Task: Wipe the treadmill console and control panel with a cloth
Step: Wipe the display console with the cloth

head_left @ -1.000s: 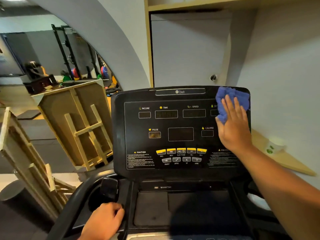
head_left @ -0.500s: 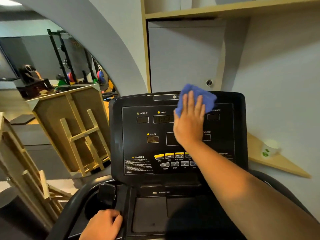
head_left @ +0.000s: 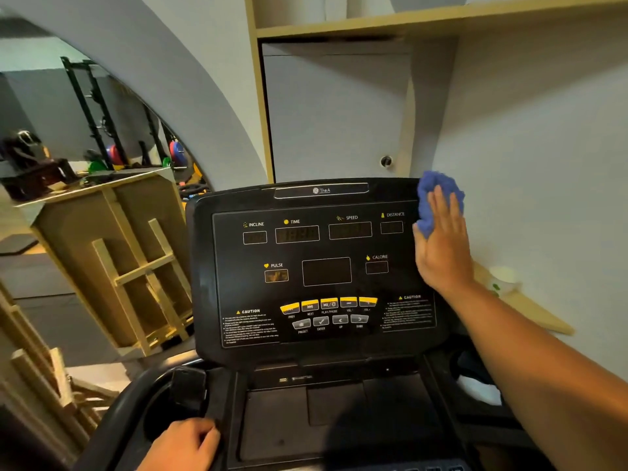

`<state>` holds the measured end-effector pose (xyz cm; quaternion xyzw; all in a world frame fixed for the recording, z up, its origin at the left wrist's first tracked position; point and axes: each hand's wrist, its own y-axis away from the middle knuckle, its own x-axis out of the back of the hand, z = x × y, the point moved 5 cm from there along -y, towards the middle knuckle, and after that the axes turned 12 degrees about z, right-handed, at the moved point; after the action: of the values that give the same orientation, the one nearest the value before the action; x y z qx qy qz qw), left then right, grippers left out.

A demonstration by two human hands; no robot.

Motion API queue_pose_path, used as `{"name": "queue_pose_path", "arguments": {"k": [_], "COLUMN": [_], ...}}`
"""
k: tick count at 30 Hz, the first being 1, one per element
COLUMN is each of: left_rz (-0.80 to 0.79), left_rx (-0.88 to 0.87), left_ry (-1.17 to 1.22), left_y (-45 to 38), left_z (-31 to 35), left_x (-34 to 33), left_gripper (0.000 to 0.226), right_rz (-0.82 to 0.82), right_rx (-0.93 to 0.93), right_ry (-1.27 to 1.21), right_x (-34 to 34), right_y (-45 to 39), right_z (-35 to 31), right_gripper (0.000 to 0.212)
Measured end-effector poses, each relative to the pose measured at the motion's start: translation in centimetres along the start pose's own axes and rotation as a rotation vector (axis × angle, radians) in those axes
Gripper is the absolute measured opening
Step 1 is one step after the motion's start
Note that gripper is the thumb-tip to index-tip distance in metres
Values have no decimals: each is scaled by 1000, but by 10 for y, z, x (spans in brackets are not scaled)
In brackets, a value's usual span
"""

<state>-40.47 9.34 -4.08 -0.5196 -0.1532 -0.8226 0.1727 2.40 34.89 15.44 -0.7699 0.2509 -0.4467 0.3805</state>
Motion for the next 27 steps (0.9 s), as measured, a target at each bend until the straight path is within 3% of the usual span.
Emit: {"name": "queue_pose_path", "arguments": {"k": [5, 8, 10, 14, 20, 23, 27], "left_rz": [30, 33, 38, 5, 8, 30, -21], "left_rx": [4, -2, -14, -37, -36, -28, -31], "left_ry": [44, 22, 18, 3, -15, -36, -38], "left_y": [4, 4, 4, 6, 5, 7, 10], "left_z": [9, 10, 10, 11, 13, 12, 12], "left_x": [7, 7, 8, 9, 9, 10, 11], "left_gripper": [25, 26, 27, 29, 30, 29, 31], "right_rz": [134, 103, 55, -74, -198, -201, -78], "right_rx": [-301, -297, -175, 326, 739, 596, 135], "right_ry": [12, 76, 76, 108, 185, 141, 5], "right_x": [-9, -19, -30, -58, -47, -31, -6], "right_y": [7, 10, 16, 41, 33, 21, 14], "right_z": [-36, -74, -106, -175, -137, -91, -32], "right_gripper": [65, 67, 66, 66, 67, 69, 68]}}
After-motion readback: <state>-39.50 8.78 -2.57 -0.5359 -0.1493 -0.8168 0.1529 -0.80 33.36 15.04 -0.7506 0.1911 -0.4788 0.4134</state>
